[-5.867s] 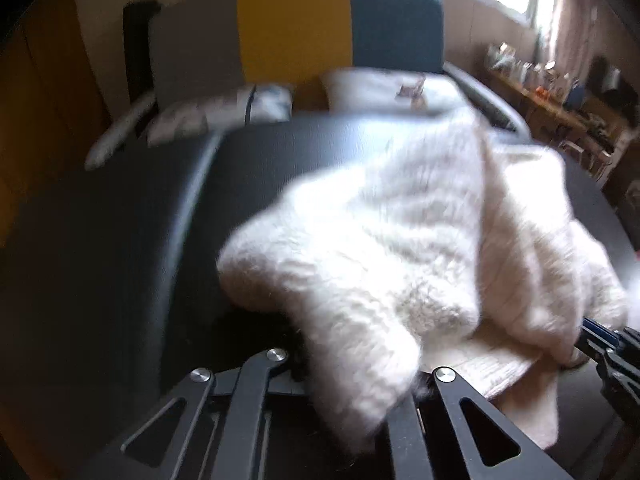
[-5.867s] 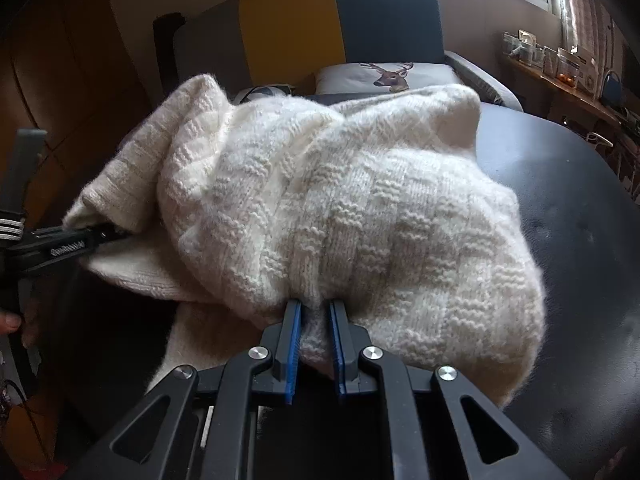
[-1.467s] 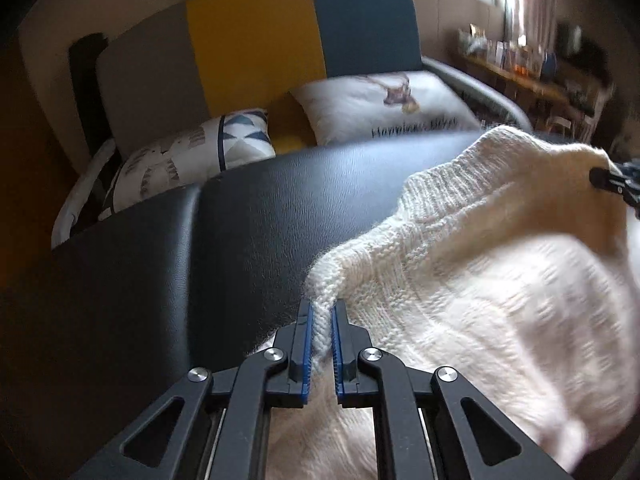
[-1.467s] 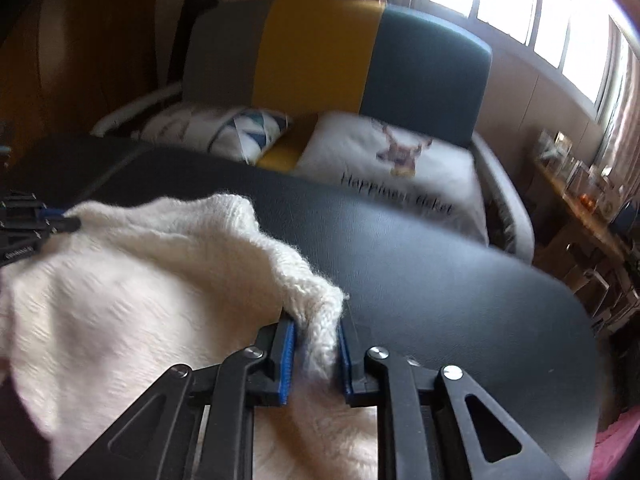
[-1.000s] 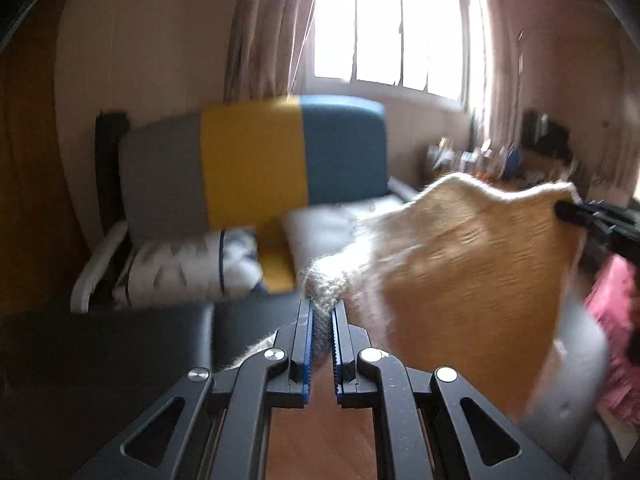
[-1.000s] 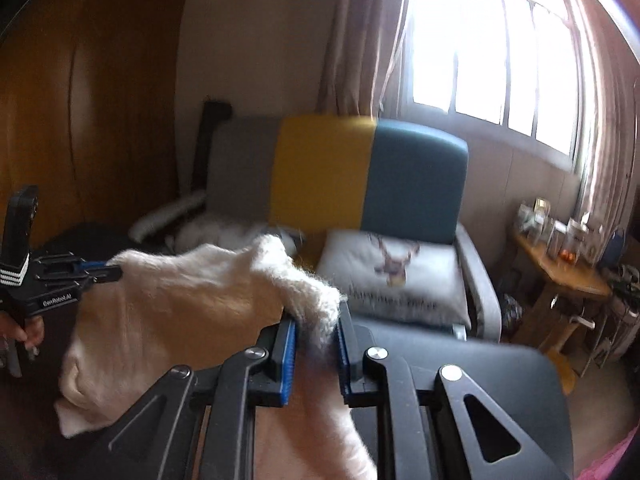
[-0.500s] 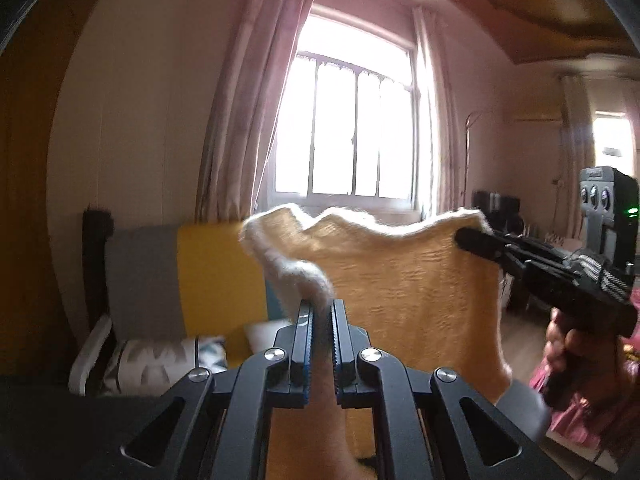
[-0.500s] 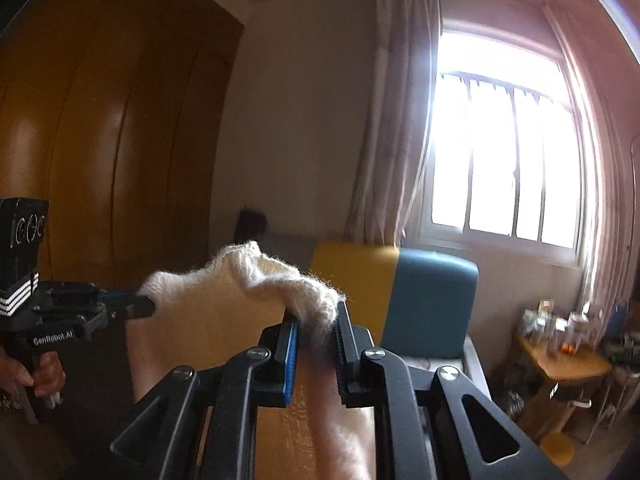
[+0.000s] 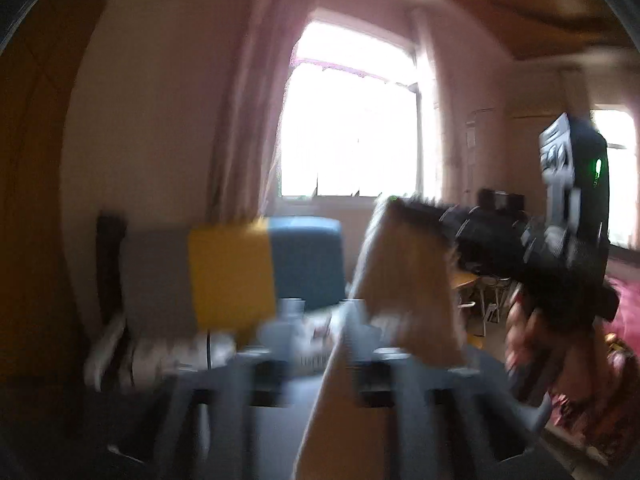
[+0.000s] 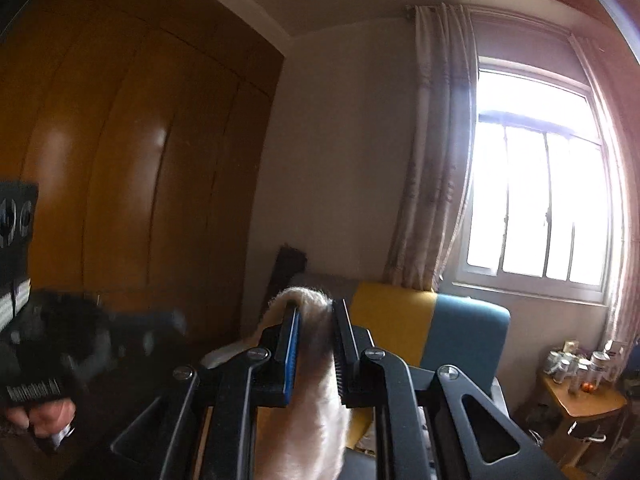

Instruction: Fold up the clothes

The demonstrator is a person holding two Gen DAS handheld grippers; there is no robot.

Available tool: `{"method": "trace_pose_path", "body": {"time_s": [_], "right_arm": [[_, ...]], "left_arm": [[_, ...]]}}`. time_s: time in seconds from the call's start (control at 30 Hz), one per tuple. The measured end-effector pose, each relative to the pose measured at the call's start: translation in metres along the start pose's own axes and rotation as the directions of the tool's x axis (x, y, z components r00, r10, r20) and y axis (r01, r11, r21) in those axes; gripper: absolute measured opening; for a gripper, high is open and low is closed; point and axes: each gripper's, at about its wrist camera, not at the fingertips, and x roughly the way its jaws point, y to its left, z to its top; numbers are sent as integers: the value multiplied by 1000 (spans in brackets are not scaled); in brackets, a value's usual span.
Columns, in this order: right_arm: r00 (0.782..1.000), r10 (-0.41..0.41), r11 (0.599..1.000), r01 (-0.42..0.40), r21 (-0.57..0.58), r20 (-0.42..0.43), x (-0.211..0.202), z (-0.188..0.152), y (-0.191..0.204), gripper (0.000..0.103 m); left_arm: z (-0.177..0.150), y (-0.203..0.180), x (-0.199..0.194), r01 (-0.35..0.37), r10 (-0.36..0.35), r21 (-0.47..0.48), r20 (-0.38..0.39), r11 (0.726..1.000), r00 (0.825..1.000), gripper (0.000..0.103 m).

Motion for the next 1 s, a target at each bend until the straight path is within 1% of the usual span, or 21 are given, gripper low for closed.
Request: {"method": "trace_pose_path", "body": {"time_s": [0.03, 0.07, 0.2, 0.3, 0.33, 0.37, 0.4, 0.5, 0.53, 0.57, 0.6, 0.67, 0.7, 0.73, 0.77, 0.8, 0.83, 0.87, 0.9, 0.93, 1.0], "right_arm": [[1000, -6, 1000, 6, 24, -20, 8, -8, -6, 14], [999, -13, 999, 15, 49, -44, 17, -18, -13, 14], [989, -36, 990, 55, 131, -142, 52, -58, -40, 13], [967, -86, 982, 123, 144, -240, 85, -100, -60, 14], [948, -109, 977, 157, 142, -298, 99, -119, -68, 16], [921, -134, 971, 196, 137, -366, 114, -139, -78, 18], [885, -141, 962, 228, 149, -443, 127, -162, -89, 23], [748, -126, 927, 322, 191, -652, 158, -233, -123, 25], [729, -132, 914, 351, 201, -672, 155, -248, -130, 25], [718, -142, 900, 380, 213, -681, 149, -261, -135, 25], [716, -141, 891, 394, 228, -684, 141, -269, -138, 25], [735, -68, 891, 349, 290, -675, 116, -276, -127, 26], [748, -6, 888, 310, 341, -664, 104, -279, -120, 28], [756, 109, 869, 243, 431, -646, 96, -284, -109, 30], [749, 220, 839, 182, 512, -626, 93, -291, -98, 30], [728, 322, 802, 130, 583, -605, 90, -299, -85, 31], [686, 431, 753, 85, 653, -586, 89, -311, -67, 31], [644, 500, 718, 64, 693, -579, 90, -321, -52, 31], [596, 559, 684, 62, 727, -576, 92, -334, -35, 31], [560, 601, 650, 73, 757, -570, 92, -346, -22, 31], [504, 669, 578, 110, 809, -547, 100, -367, -4, 31]], "left_arm": [[-16, 7, 7, -11, 10, -19, -27, 1000, 1000, 66], [-32, 14, 15, -22, 20, -38, -54, 999, 998, 68], [-95, 42, 44, -71, 52, -111, -165, 991, 985, 71], [-143, 63, 66, -113, 70, -162, -248, 980, 966, 75], [-152, 65, 68, -122, 74, -166, -265, 979, 961, 75], [-161, 67, 70, -130, 78, -170, -281, 977, 957, 75], [-170, 69, 72, -138, 82, -174, -297, 975, 951, 75], [-197, 75, 77, -163, 92, -183, -344, 970, 934, 75], [-206, 77, 78, -171, 95, -186, -360, 968, 928, 75], [-214, 78, 80, -179, 98, -189, -375, 965, 922, 75], [-223, 80, 82, -188, 101, -191, -391, 963, 915, 75], [-241, 84, 85, -205, 106, -196, -421, 959, 901, 75], [-250, 86, 87, -213, 108, -198, -437, 957, 893, 75], [-259, 88, 89, -222, 111, -200, -452, 954, 885, 75], [-268, 90, 90, -230, 113, -202, -467, 952, 877, 75], [-277, 92, 92, -239, 115, -204, -482, 949, 869, 75], [-286, 93, 94, -247, 117, -205, -496, 947, 860, 75], [-294, 95, 95, -256, 119, -207, -511, 944, 851, 75], [-303, 97, 97, -264, 120, -208, -525, 942, 842, 75], [-301, 98, 95, -288, 150, -197, -516, 937, 843, 75], [-295, 98, 91, -337, 216, -173, -490, 925, 845, 75]]}}
